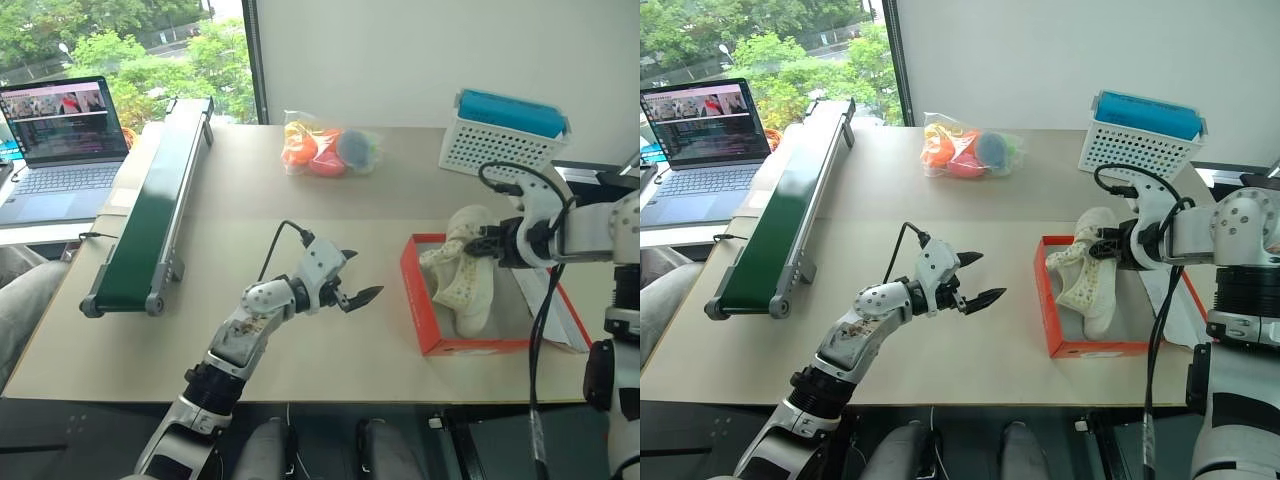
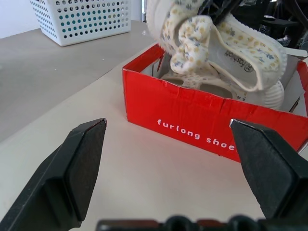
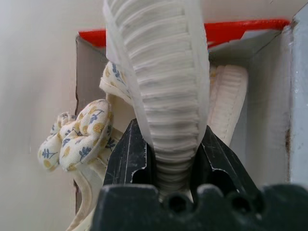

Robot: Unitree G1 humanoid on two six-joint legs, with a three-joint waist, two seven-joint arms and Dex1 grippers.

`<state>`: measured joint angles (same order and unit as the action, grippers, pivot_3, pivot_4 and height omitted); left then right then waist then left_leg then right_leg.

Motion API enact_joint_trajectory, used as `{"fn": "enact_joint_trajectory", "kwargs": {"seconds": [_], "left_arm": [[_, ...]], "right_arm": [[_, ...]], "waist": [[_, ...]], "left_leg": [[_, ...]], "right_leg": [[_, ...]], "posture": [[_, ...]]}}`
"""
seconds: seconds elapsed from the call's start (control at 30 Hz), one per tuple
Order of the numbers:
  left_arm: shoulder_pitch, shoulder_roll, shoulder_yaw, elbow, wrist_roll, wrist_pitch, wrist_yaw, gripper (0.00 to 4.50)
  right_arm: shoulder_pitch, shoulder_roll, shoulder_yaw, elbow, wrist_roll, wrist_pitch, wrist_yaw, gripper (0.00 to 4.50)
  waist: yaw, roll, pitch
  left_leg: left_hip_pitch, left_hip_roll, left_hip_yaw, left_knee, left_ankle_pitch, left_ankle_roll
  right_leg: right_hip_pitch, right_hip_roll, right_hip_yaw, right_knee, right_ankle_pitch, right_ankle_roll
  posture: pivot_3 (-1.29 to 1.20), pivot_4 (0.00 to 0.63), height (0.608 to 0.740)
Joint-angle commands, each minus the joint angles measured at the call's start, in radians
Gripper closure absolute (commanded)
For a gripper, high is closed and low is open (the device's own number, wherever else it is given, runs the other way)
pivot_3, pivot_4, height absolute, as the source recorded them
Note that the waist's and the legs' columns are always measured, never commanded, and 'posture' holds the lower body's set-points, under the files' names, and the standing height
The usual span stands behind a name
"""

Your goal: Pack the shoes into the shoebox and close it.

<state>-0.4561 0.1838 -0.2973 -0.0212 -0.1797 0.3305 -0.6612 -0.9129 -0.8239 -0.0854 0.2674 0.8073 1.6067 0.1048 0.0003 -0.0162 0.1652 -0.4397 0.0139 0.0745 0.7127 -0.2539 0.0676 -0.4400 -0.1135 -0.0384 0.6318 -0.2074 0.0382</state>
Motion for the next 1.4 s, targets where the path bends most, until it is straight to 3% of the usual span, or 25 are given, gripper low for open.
{"fn": "enact_joint_trajectory", "kwargs": {"seconds": [0.03, 0.17, 0.27, 0.4, 0.6, 0.77, 0.87, 0.93, 1.07, 1.37, 1.4], "left_arm": [[0.006, -0.009, -0.005, -0.024, 0.004, -0.018, -0.001, 0.11], [0.008, -0.014, -0.009, -0.023, 0.009, -0.017, 0.002, 0.11], [0.008, -0.017, -0.007, -0.023, 0.014, -0.017, 0.004, 0.11], [0.007, -0.015, -0.003, -0.024, 0.022, -0.019, 0.004, 0.11], [0.005, -0.011, -0.008, -0.036, 0.028, -0.019, 0.004, 0.11], [0.007, -0.010, -0.009, -0.038, 0.035, -0.018, 0.010, 0.11], [0.007, -0.011, -0.004, -0.036, 0.037, -0.014, 0.016, 0.11], [0.005, -0.009, -0.004, -0.035, 0.039, -0.016, 0.016, 0.11], [-0.001, -0.008, -0.006, -0.044, 0.037, -0.021, 0.005, 0.11], [-0.011, 0.001, -0.007, -0.042, 0.040, -0.028, -0.015, 0.11], [-0.012, 0.001, -0.006, -0.041, 0.041, -0.029, -0.015, 0.04]], "right_arm": [[0.008, -0.012, 0.024, -0.013, -0.037, 0.006, 0.082, 3.64], [0.086, -0.012, 0.118, -0.084, -0.033, 0.006, 0.202, 3.64], [0.157, -0.081, 0.234, -0.161, -0.093, -0.080, 0.283, 3.64], [0.251, -0.227, 0.452, -0.247, -0.283, -0.319, 0.406, 3.64], [0.285, -0.313, 0.585, -0.242, -0.522, -0.592, 0.542, 3.64], [0.307, -0.275, 0.554, -0.272, -0.540, -0.562, 0.602, 3.64], [0.275, -0.059, 0.308, -0.301, -0.309, -0.180, 0.629, 3.64], [0.264, 0.016, 0.225, -0.308, -0.282, -0.056, 0.626, 3.64], [0.285, 0.108, 0.150, -0.268, -0.335, -0.028, 0.533, 3.64], [0.358, 0.179, 0.124, -0.255, -0.407, -0.069, 0.403, 3.64], [0.366, 0.192, 0.109, -0.260, -0.408, -0.063, 0.390, 3.27]], "waist": [[0.002, 0.000, 0.000], [0.006, 0.000, 0.000], [0.012, 0.000, 0.000], [0.021, 0.000, 0.000], [0.020, -0.001, -0.001], [0.021, -0.001, -0.001], [0.016, -0.006, -0.003], [0.007, -0.006, -0.004], [0.008, -0.006, -0.004], [0.008, -0.013, -0.012], [0.007, -0.014, -0.014]], "left_leg": [[0.000, 0.000, 0.000, 0.000, 0.000, 0.000], [0.000, 0.000, 0.000, 0.000, 0.000, 0.000], [0.000, 0.000, 0.000, 0.000, 0.000, 0.000], [0.000, 0.000, -0.002, 0.002, -0.001, 0.001], [0.000, 0.000, -0.002, 0.006, -0.001, 0.002], [0.001, 0.000, -0.003, 0.007, -0.001, 0.002], [0.001, 0.001, -0.003, 0.007, -0.002, 0.002], [0.001, 0.002, -0.003, 0.006, -0.001, 0.002], [0.003, 0.002, -0.003, 0.003, -0.001, 0.001], [0.017, 0.001, -0.003, 0.002, -0.002, 0.001], [0.017, 0.001, -0.003, 0.002, -0.002, 0.001]], "right_leg": [[0.000, 0.000, 0.000, 0.000, 0.000, 0.000], [0.000, 0.000, 0.000, 0.000, 0.000, 0.000], [0.000, 0.000, -0.001, 0.000, 0.000, 0.000], [0.003, 0.000, -0.003, -0.001, 0.000, 0.000], [0.005, 0.000, -0.002, -0.002, 0.001, 0.001], [0.005, 0.000, -0.003, -0.002, 0.001, 0.001], [0.005, 0.000, -0.003, -0.002, 0.001, 0.001], [0.005, 0.000, -0.003, -0.002, 0.002, 0.000], [0.005, 0.000, -0.003, -0.002, 0.002, -0.001], [0.019, 0.000, -0.003, -0.004, 0.002, -0.001], [0.019, 0.000, -0.003, -0.004, 0.002, -0.001]], "posture": [[0.00, 0.150, 0.705], [0.00, 0.150, 0.705], [0.00, 0.150, 0.705], [0.00, 0.150, 0.705], [0.00, 0.150, 0.705], [0.00, 0.150, 0.705], [0.00, 0.150, 0.705], [0.00, 0.150, 0.705], [0.00, 0.150, 0.705], [0.00, 0.150, 0.705], [0.00, 0.150, 0.705]]}}
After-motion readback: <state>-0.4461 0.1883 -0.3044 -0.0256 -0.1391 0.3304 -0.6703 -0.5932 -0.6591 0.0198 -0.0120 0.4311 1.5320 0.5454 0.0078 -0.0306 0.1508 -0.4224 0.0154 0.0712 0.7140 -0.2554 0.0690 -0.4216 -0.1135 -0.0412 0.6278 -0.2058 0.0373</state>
